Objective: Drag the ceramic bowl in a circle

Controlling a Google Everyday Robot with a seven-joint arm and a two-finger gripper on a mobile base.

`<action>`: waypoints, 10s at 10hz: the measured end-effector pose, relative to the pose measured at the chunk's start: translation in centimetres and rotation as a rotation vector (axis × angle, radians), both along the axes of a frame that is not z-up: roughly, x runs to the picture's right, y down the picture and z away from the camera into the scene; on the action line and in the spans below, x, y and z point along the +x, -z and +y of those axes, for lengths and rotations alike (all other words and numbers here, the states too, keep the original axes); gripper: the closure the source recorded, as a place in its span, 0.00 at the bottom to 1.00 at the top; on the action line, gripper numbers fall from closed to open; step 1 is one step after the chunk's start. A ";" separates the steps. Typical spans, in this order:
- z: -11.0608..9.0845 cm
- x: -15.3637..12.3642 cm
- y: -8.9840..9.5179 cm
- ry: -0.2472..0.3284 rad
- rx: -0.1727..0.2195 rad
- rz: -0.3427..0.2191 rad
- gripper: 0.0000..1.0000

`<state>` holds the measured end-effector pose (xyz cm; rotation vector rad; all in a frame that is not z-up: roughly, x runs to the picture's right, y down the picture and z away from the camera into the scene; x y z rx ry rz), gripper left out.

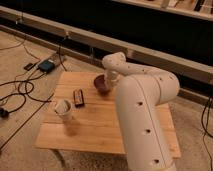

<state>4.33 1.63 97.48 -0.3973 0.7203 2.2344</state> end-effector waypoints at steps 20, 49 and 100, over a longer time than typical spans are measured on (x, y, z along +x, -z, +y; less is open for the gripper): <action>12.2 2.3 9.2 0.086 -0.066 -0.063 1.00; 3.5 -2.5 7.3 0.174 0.034 -0.105 1.00; 0.8 9.8 7.7 -0.092 0.085 0.091 0.20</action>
